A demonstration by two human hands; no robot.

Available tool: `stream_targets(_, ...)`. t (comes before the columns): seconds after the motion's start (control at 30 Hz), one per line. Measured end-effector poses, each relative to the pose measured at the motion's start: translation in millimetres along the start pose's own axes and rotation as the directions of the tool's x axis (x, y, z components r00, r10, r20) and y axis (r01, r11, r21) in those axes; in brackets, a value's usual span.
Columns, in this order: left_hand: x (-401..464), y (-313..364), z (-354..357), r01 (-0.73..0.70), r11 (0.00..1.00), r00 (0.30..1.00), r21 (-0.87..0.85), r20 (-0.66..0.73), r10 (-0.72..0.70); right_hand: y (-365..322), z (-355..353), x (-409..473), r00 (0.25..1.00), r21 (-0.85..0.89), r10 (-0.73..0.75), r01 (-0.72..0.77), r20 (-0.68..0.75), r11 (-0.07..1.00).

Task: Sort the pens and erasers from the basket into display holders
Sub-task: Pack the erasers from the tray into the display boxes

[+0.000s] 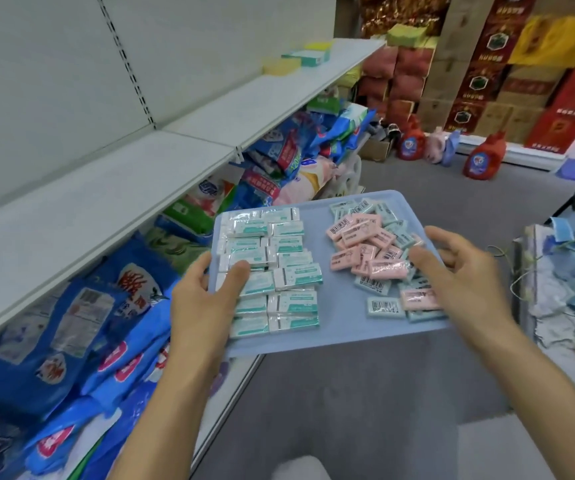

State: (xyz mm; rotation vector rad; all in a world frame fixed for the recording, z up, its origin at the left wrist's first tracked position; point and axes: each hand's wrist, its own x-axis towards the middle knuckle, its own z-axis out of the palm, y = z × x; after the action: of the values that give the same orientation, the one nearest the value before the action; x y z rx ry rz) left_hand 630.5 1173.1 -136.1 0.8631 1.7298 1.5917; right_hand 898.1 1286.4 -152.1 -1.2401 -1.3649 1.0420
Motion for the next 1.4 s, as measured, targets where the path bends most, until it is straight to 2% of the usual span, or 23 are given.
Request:
stream_targets(0.27, 133, 5, 79, -0.045, 0.998, 0.999, 0.043, 0.011, 0.044, 29, 21, 163, 1.0, 0.031, -0.008, 0.007, 0.022, 1.0)
stream_targets(0.77, 387, 48, 232, -0.096, 0.995, 0.995, 0.023, 0.004, 0.096, 24, 46, 463, 0.997, 0.02, -0.067, 0.066, 0.036, 0.998)
stream_targets(0.87, 429, 52, 262, -0.084, 0.996, 0.995, 0.029, -0.058, 0.086, 25, 52, 524, 0.992, 0.003, -0.084, 0.084, 0.092, 0.996)
stream_targets(1.03, 491, 48, 304, -0.037, 0.999, 0.97, -0.008, -0.24, 0.034, 27, 71, 631, 0.972, 0.001, -0.135, 0.137, 0.191, 0.991)
stream_targets(1.23, 542, 45, 330, 0.037, 0.999, 0.909, 0.031, -0.415, -0.02, 25, 113, 731, 0.913, -0.014, -0.183, 0.202, 0.366, 0.979)
stream_targets(1.4, 575, 43, 328, 0.106, 0.994, 0.826, 0.032, -0.56, -0.07, 28, 163, 779, 0.853, -0.006, -0.141, 0.166, 0.502, 0.986)
